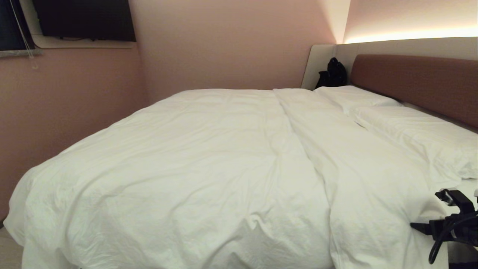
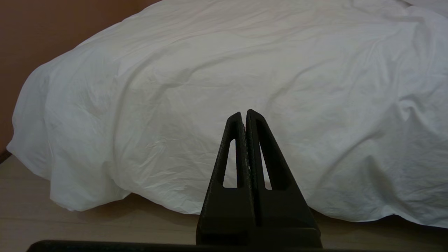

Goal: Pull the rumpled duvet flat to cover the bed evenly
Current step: Flatten the corners of the folded blanket

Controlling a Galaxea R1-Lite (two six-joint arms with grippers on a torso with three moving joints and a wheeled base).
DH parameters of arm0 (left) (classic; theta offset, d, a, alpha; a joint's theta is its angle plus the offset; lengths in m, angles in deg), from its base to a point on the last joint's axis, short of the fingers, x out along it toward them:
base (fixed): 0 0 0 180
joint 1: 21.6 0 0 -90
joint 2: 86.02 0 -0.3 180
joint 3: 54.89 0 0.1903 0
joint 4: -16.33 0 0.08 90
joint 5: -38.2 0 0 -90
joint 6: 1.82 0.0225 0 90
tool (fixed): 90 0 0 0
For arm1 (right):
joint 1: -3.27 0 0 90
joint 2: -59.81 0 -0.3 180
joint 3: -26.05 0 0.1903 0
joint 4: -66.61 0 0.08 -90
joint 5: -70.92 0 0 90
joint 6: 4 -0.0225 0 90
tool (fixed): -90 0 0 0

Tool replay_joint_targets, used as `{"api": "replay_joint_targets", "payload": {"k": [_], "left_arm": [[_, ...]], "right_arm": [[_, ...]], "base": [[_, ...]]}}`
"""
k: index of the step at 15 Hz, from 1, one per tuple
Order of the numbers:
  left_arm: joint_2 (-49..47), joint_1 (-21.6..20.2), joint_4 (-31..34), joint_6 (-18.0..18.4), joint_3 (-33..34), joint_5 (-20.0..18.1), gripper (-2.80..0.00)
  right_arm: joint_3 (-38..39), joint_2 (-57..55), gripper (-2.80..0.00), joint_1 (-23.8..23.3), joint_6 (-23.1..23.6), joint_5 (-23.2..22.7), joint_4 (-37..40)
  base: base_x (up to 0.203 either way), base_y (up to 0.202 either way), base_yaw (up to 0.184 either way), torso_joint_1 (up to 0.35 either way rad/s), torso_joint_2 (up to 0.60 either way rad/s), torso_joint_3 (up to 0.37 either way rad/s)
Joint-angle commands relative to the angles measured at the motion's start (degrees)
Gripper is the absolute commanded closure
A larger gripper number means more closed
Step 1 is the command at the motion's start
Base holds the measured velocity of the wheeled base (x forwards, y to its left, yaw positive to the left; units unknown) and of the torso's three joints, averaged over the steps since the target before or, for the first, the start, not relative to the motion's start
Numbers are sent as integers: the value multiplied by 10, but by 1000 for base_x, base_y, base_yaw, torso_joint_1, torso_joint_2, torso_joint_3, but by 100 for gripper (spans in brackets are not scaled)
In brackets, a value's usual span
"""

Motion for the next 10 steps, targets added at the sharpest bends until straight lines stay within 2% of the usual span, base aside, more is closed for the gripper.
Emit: {"api": "replay_joint_targets", "payload": {"k": [1, 4, 5, 10], "left_arm": [[0, 0, 0, 0, 0, 0, 0], [0, 0, 0, 0, 0, 0, 0], [0, 0, 0, 0, 0, 0, 0], [0, 0, 0, 0, 0, 0, 0]], "right_arm": [[-16, -44, -280, 0, 8, 12, -3], [-16, -76, -280, -1, 14, 16, -42], [-12, -76, 0, -1, 16, 16, -46], [1, -73, 0, -1, 26, 16, -50]], "base": [[0, 0, 0, 0, 0, 0], [0, 0, 0, 0, 0, 0], [0, 0, 0, 0, 0, 0], [0, 0, 0, 0, 0, 0]]}}
